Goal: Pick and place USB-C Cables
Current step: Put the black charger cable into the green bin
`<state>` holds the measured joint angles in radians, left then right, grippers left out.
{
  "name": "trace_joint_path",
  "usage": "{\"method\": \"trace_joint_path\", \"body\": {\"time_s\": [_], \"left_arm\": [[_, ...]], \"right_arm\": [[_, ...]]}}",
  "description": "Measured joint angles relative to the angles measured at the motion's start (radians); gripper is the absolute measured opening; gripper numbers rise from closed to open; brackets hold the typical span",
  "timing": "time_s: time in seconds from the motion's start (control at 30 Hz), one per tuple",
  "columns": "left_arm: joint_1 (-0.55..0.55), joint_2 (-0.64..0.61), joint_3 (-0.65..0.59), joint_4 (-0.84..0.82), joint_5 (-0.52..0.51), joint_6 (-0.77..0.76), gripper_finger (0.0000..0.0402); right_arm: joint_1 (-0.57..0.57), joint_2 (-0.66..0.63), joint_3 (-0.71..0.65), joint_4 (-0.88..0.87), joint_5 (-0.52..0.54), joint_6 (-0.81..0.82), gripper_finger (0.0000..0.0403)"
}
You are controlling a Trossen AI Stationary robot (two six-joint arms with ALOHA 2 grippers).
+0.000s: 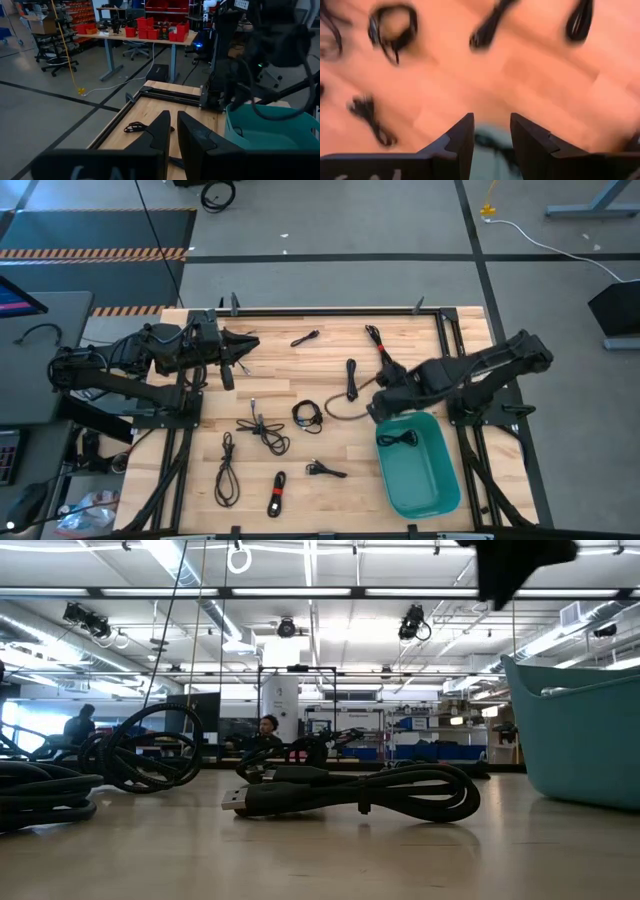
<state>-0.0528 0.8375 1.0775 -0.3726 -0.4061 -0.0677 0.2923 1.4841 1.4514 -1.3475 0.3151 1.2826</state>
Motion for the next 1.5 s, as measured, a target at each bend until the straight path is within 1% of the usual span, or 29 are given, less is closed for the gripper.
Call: {"method": "trace_joint_path", "body": {"time_s": [0.07, 0.2, 0.37, 0.47, 0.57, 0.63, 0.8, 0.9, 1.03, 1.27, 1.5], "left_arm": [[0.0, 0.0, 0.0, 0.0, 0.0, 0.0, 0.0041], [0.0, 0.0, 0.0, -0.001, 0.0, 0.0, 0.0041], [0.0, 0.0, 0.0, -0.006, 0.0, 0.0, 0.0041], [0.0, 0.0, 0.0, -0.006, 0.0, 0.0, 0.0041], [0.0, 0.0, 0.0, -0.007, 0.0, 0.0, 0.0041], [0.0, 0.0, 0.0, -0.007, 0.0, 0.0, 0.0041], [0.0, 0.0, 0.0, -0.008, 0.0, -0.001, 0.0041], [0.0, 0.0, 0.0, -0.008, 0.0, -0.002, 0.0041], [-0.002, 0.0, 0.0, -0.008, 0.0, -0.007, 0.0041], [-0.002, 0.0, 0.0, -0.008, 0.0, -0.008, 0.0041], [-0.002, 0.0, 0.0, -0.008, 0.0, -0.008, 0.0041]], "right_arm": [[-0.042, 0.0, 0.01, 0.004, 0.027, -0.062, 0.0133], [-0.13, 0.0, 0.003, 0.054, 0.014, -0.216, 0.0133], [-0.217, 0.001, -0.028, 0.246, -0.044, -0.364, 0.0135], [-0.252, 0.008, -0.049, 0.354, -0.071, -0.424, 0.0137], [-0.278, 0.036, -0.054, 0.39, -0.082, -0.464, 0.0141], [-0.291, 0.062, -0.054, 0.392, -0.09, -0.473, 0.0143], [-0.314, 0.15, -0.054, 0.391, -0.169, -0.479, 0.0155], [-0.321, 0.217, -0.055, 0.393, -0.212, -0.493, 0.0167], [-0.331, 0.311, -0.055, 0.393, -0.239, -0.494, 0.0188], [-0.354, 0.432, -0.055, 0.394, -0.243, -0.492, 0.0226], [-0.377, 0.48, -0.055, 0.429, -0.236, -0.493, 0.0251]]}}
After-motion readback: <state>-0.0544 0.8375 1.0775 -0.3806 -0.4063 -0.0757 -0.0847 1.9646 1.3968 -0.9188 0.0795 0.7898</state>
